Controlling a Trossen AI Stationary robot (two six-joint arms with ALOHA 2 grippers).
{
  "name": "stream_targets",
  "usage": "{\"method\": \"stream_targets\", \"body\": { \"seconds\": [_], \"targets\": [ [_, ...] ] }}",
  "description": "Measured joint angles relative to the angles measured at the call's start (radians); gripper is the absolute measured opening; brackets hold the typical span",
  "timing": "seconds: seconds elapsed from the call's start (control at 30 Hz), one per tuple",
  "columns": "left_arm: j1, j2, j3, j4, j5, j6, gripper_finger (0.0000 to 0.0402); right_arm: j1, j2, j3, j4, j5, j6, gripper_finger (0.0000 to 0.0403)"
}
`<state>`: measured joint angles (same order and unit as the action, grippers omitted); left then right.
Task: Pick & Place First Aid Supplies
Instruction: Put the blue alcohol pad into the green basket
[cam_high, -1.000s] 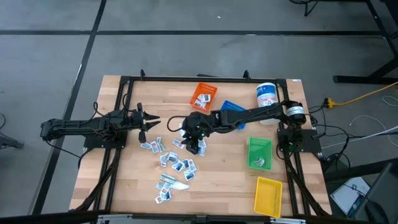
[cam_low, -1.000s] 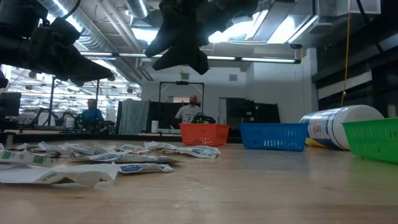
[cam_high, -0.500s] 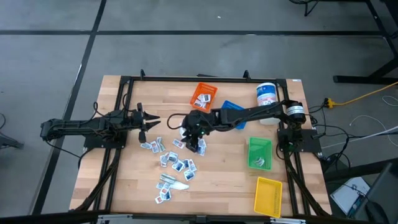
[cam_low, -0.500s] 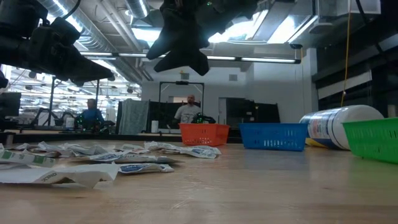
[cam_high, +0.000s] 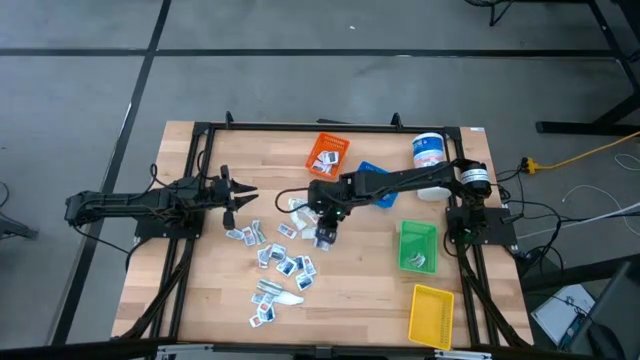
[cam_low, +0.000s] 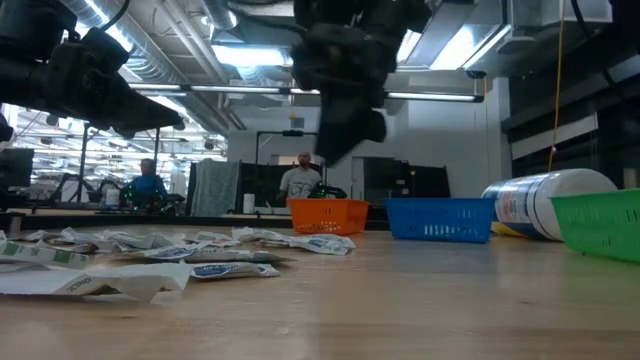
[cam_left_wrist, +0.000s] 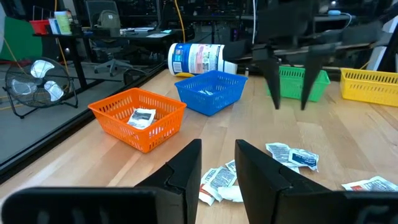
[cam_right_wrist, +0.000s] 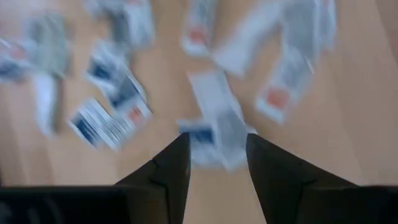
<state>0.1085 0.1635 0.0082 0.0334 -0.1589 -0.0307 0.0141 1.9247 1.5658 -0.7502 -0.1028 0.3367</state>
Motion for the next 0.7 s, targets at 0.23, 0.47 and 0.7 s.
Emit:
{"method": "stream_targets", "body": {
  "seconds": [0.23,0.47,0.7],
  "targets": [
    [0.0,0.0,0.0,0.0,0.0,0.0,0.0093,0.047,0.0,0.0,-0.096,-0.002,0.0,0.0156],
    [0.0,0.0,0.0,0.0,0.0,0.0,0.0092,0.154,0.0,0.0,-0.097,0.019,0.04,0.0156],
    [0.0,0.0,0.0,0.0,0.0,0.0,0.0091,0.253,0.012,-0.003,-0.07,0.113,0.13,0.0156]
  ]
}}
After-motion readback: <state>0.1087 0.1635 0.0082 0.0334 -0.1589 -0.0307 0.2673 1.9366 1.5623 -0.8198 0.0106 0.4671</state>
